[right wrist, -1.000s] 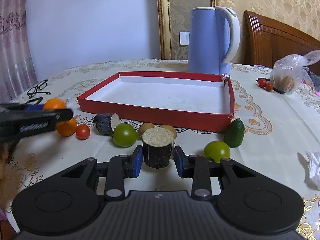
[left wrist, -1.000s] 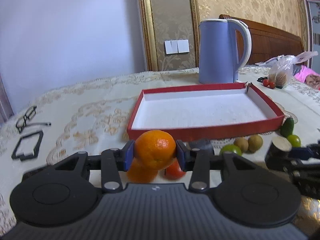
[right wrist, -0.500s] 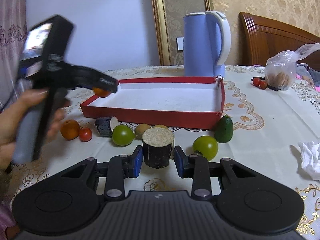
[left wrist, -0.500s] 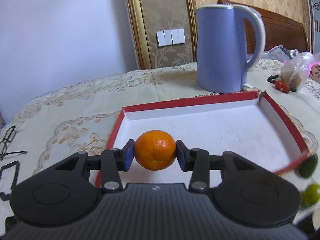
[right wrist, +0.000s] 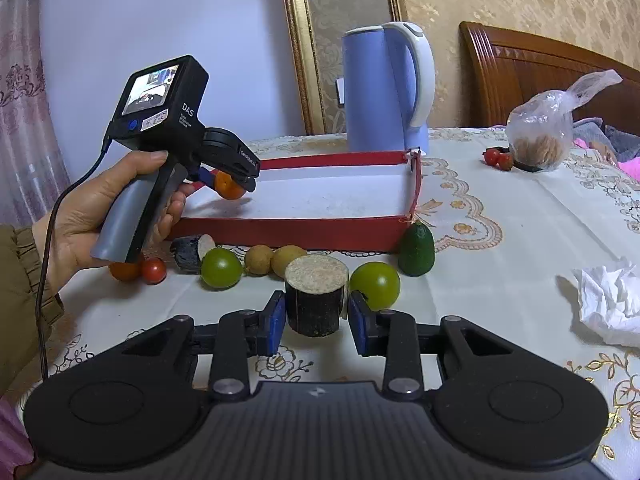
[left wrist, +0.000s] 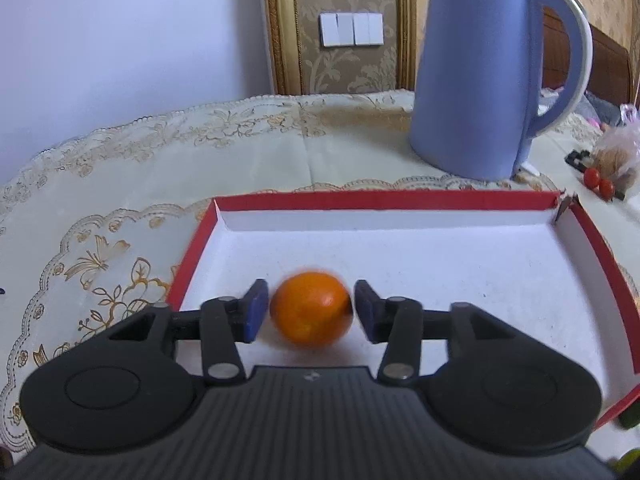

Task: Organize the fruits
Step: 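Carry the orange into the tray and open the left gripper, then lower the log piece into the tray and open the right gripper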

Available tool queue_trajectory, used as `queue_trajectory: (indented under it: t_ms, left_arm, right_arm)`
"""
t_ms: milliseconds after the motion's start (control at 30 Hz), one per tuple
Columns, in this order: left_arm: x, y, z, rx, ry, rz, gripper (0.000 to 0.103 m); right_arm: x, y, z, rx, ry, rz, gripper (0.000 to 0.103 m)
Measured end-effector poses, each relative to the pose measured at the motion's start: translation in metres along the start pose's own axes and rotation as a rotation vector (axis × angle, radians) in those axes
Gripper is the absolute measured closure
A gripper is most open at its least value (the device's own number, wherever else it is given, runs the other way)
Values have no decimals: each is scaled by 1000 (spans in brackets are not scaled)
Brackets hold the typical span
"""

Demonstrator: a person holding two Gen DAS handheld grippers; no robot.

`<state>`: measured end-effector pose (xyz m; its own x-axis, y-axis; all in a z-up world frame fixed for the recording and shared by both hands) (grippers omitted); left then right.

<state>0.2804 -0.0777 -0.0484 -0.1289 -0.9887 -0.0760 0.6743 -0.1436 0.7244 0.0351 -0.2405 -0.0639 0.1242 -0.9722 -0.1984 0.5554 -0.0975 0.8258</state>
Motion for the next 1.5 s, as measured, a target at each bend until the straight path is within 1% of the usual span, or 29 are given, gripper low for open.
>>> queue_trajectory:
  t_ms: [33,67,100,167,233,267,333,400,467,567,700,833,967,1033,1100,1167,1233,1333,1500]
  left_arm:
    - [-1,1,2,14,10,-1,34]
    - [-2,2,6,33,25,-7,28]
    - [-2,3,11,50,37,-14,25]
    - [-2,4,23,81,46,-36,24]
    - [-4,1,38,106,50,-41,15]
    - [-6,-1,46,126,54,-40,13]
    - [-12,-11,64,166,70,-40,4]
    - [-19,-23,79,198,99,-35,0]
    - [-26,-39,94,230,121,-24,0]
    - [-34,-64,107,254,139,-11,0]
    - [-45,-95,112,244,134,21,0]
    - [-53,-113,115,225,108,48,0]
    - [-60,-120,120,218,70,69,0]
    - [-61,-122,120,220,58,75,0]
    - [-63,-123,121,228,60,88,0]
    - [-65,-123,121,231,51,101,0]
    - [-69,-124,121,231,58,127,0]
    - [-74,-125,121,227,61,160,0]
    - [-77,-126,120,220,59,174,0]
  right_arm:
    - [0,0,0,0,2,-1,70]
    - [0,0,0,0,3,-1,70]
    - [-1,0,0,-1,3,0,70]
    - [-2,0,0,1,4,1,70]
    - [-4,2,-1,4,5,6,70]
    - [-6,3,-1,5,6,10,70]
    - [-10,6,-2,10,8,19,70]
    - [-13,10,-4,13,10,30,70]
    - [-16,15,-7,15,8,40,70]
    - [-17,26,-16,15,-1,53,70]
    - [-14,46,-30,15,-12,53,70]
    - [-6,68,-52,-8,-5,34,70]
    - [2,87,-76,-24,-42,36,70]
    - [9,97,-91,-41,-50,13,70]
    - [16,103,-102,-57,-54,-15,70]
    - [25,111,-116,-75,-77,-38,70]
    - [31,117,-127,-86,-109,-38,70]
    - [35,125,-140,-103,-130,-48,70]
    - [39,131,-159,-131,-205,-26,70]
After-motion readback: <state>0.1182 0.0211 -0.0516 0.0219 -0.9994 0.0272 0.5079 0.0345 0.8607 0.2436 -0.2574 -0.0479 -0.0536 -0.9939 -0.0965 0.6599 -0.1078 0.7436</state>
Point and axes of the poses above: each gripper's, at about its wrist camera, not at the fingertips, and z roughly against the way its jaws point, x to its right, y to its top, the point moved 9 cm from there along -z, roughly the way its jaws point, and after that the axes turned 4 degrees about -x, right-handed, at the moved point
